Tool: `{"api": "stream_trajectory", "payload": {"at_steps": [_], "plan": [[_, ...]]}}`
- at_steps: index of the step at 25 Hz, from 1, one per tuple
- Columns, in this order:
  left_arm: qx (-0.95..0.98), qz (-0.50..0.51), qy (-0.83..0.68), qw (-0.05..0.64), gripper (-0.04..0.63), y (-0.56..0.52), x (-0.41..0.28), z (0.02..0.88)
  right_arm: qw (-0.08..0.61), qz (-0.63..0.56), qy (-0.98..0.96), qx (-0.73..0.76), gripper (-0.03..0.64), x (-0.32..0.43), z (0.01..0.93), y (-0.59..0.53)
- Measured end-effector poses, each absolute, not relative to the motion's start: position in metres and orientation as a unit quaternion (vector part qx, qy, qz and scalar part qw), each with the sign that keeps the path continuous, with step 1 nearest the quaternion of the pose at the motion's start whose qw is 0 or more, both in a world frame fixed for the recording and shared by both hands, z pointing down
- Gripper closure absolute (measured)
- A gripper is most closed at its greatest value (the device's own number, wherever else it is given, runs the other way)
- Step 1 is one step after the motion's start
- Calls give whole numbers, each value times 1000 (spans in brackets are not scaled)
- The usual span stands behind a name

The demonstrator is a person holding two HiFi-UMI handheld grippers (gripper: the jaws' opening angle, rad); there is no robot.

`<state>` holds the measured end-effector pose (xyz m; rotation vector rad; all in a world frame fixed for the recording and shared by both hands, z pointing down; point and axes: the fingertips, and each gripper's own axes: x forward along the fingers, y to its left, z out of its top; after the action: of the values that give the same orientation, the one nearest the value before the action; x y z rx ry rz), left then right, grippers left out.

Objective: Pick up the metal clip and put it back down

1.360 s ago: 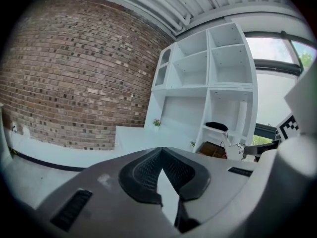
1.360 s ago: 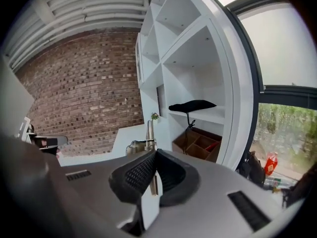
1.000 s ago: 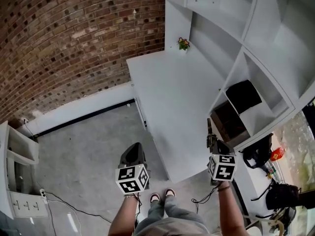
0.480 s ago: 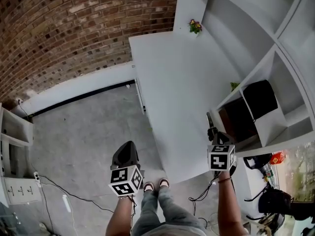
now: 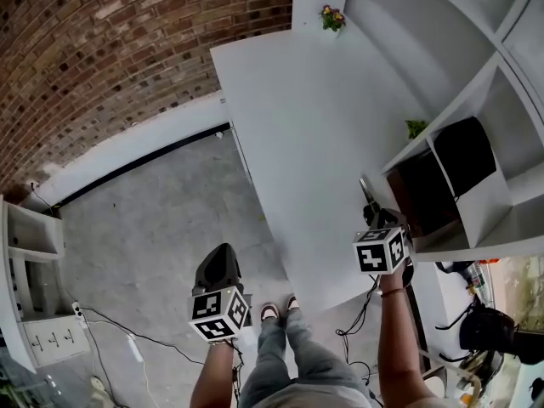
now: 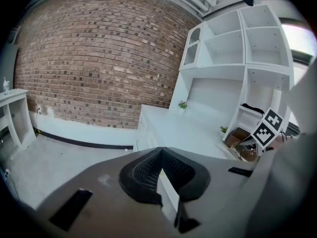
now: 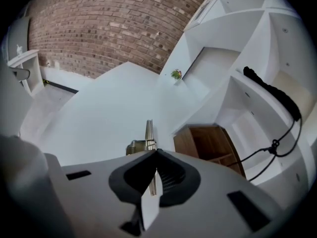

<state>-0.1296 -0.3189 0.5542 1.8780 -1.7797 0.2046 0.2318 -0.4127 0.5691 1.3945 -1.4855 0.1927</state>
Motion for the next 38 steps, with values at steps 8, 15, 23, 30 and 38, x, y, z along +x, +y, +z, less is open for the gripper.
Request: {"api": "stream_trajectory", "payload": {"at_steps": [8, 15, 23, 30, 38], "plan": [[687, 91, -663, 283, 584, -323, -141, 569, 568, 57, -591, 570, 612, 227, 584, -425], [687, 96, -660, 289, 584, -326, -142, 574, 578, 66, -587, 563, 611, 223, 591, -428], [685, 101, -661, 291, 584, -324, -146, 579, 570, 80, -596, 560, 600, 213, 600, -425], [681, 100, -664, 294, 584, -320, -149, 581, 556, 93, -611, 556, 591, 208, 605, -422], [677, 100, -665, 300, 584, -317, -149, 585, 544, 109, -624, 550, 577, 203, 611, -418]]}}
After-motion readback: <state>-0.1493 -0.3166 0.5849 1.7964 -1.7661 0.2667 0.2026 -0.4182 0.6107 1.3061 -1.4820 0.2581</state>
